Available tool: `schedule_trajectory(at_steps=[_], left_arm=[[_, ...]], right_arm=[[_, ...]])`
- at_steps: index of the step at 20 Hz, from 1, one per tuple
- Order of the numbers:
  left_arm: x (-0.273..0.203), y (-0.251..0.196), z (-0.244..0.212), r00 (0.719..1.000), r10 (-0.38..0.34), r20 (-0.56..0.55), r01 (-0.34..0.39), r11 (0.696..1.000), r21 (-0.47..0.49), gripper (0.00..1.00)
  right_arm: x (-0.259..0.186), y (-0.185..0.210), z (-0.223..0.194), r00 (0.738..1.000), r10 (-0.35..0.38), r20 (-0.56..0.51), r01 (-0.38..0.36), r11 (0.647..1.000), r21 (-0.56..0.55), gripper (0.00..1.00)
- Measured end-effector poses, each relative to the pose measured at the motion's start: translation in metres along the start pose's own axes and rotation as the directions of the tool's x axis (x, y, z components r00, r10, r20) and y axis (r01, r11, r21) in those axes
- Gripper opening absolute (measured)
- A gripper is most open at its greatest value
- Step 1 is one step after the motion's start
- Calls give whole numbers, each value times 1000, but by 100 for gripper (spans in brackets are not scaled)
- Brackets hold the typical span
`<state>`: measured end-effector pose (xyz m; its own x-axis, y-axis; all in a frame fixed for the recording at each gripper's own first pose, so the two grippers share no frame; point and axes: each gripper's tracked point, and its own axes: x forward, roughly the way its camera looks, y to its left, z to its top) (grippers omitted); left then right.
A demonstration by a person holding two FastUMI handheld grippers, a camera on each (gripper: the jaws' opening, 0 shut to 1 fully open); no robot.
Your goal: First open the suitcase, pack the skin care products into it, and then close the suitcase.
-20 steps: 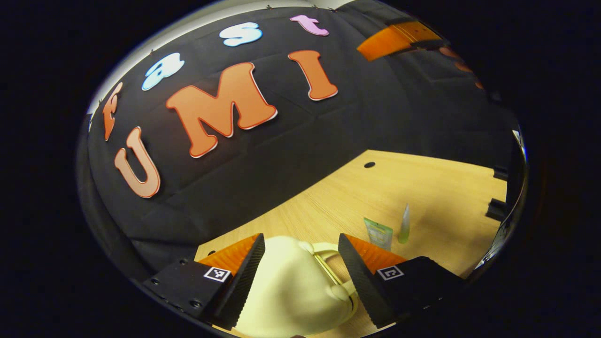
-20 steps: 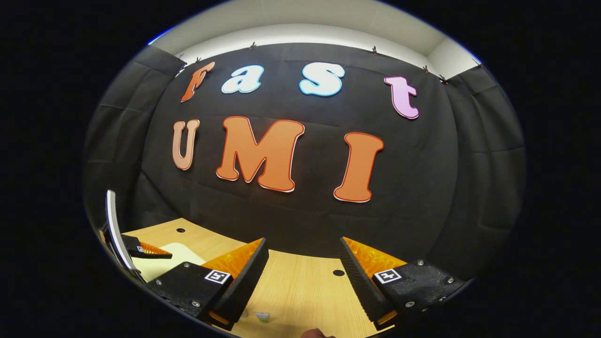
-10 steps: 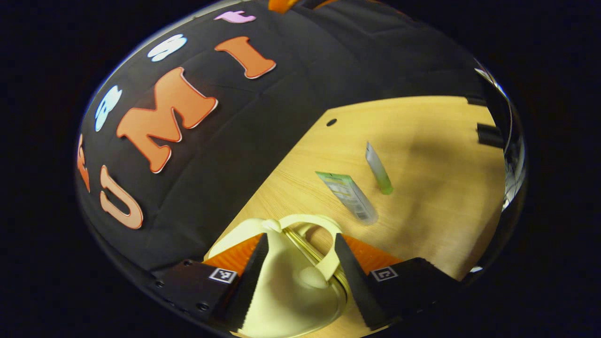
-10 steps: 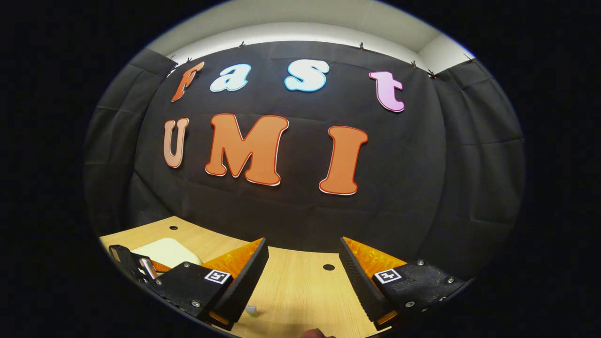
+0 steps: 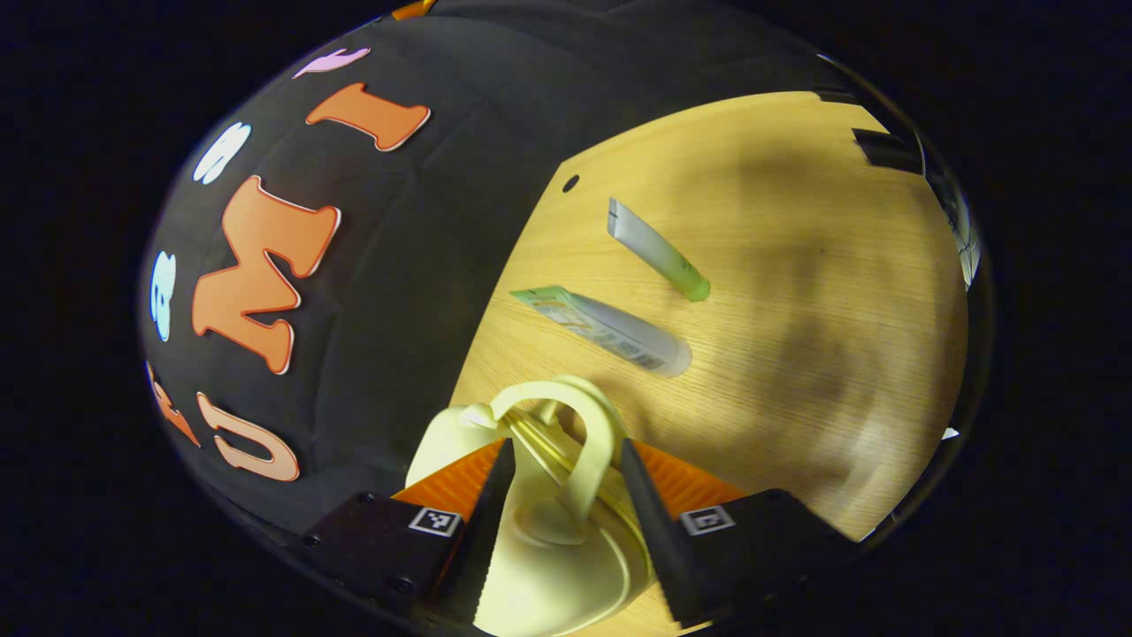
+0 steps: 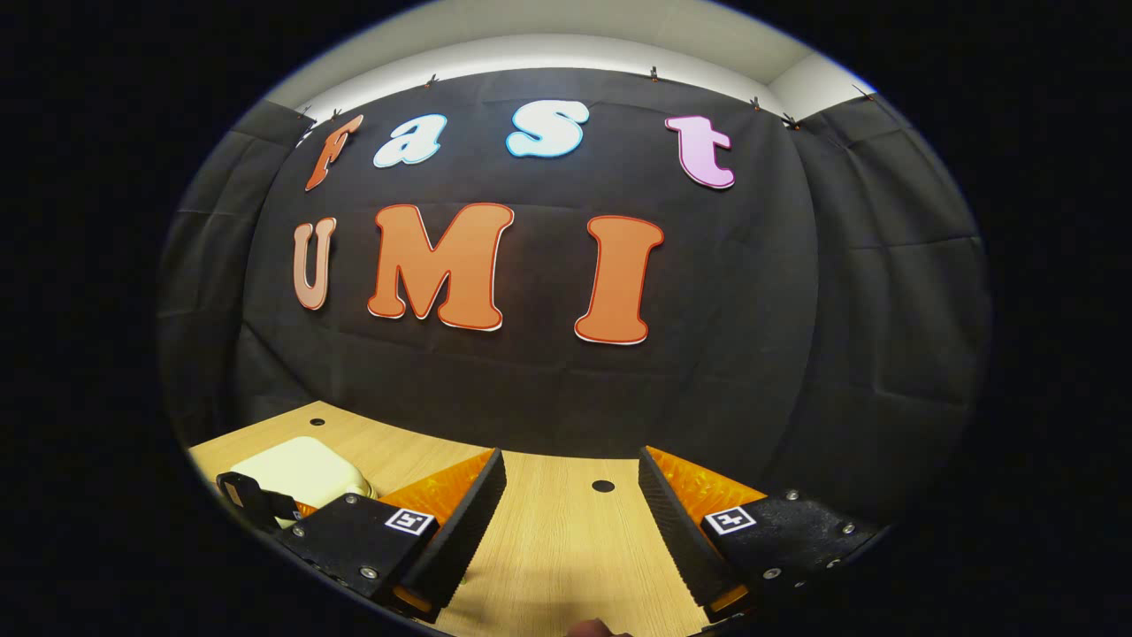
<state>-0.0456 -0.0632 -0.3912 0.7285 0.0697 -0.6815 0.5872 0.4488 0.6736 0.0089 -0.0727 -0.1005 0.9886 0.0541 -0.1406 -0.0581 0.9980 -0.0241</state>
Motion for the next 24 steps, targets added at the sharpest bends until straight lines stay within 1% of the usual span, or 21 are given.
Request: schedule_trajectory(at_steps=[1, 2, 3, 4, 5, 6, 7, 9, 10, 11, 14, 16, 18, 19, 21, 22, 24], left_arm=[[5, -1, -9, 1000, 8, -23, -7, 1000, 8, 53], [11, -1, -7, 999, 21, -33, -20, 999, 28, 35], [11, -5, -10, 999, 6, -50, -4, 999, 39, 24], [24, 3, -7, 998, 47, -36, -45, 998, 50, 24], [11, 4, -1, 998, 47, -51, -45, 998, 33, 10], [11, 7, -3, 998, 41, -42, -42, 998, -41, 8], [8, 11, -2, 998, 51, -43, -55, 994, -96, 8], [2, 24, 7, 994, 106, -22, -108, 978, -177, 8], [-2, 29, 10, 989, 147, -15, -146, 964, -223, 7], [-2, 32, 9, 985, 169, -20, -168, 952, -255, 7], [-2, 38, 6, 969, 247, -29, -241, 901, -361, 6], [-2, 43, 8, 954, 298, -38, -283, 850, -445, 5], [-2, 48, 10, 937, 347, -41, -320, 809, -493, 5], [-2, 50, 12, 928, 369, -37, -337, 798, -500, 5], [-4, 53, 14, 909, 416, -27, -372, 781, -502, 5], [-3, 52, 14, 904, 427, -24, -380, 774, -506, 5], [-3, 53, 15, 897, 443, -5, -384, 772, -507, 6]], right_arm=[[1, -2, -1, 1000, 5, -3, -5, 1000, 5, 96], [1, -3, -3, 1000, 10, -6, -10, 1000, 9, 95], [2, -5, -4, 1000, 11, -5, -11, 1000, 10, 95], [2, -7, -4, 1000, 14, -4, -14, 1000, 12, 95], [2, -9, -4, 1000, 17, -2, -17, 1000, 12, 95], [3, -10, -6, 1000, 27, -3, -27, 1000, 13, 95], [4, -9, -8, 999, 35, -6, -35, 999, 13, 95], [3, -1, -18, 997, 73, -24, -72, 997, 24, 95], [3, 8, -26, 994, 103, -42, -102, 994, 28, 95], [2, 14, -31, 991, 124, -51, -122, 992, 26, 95], [-1, 33, -35, 983, 176, -49, -176, 984, 1, 95], [-4, 44, -34, 978, 201, -49, -202, 979, -30, 96], [-11, 54, -23, 978, 205, -24, -206, 977, -57, 96], [-13, 59, -18, 979, 203, -13, -204, 977, -67, 95], [-14, 72, -8, 982, 188, 12, -187, 979, -85, 95], [-14, 80, -5, 984, 179, 19, -176, 980, -96, 95], [-14, 99, 0, 985, 173, 18, -170, 979, -111, 95]])
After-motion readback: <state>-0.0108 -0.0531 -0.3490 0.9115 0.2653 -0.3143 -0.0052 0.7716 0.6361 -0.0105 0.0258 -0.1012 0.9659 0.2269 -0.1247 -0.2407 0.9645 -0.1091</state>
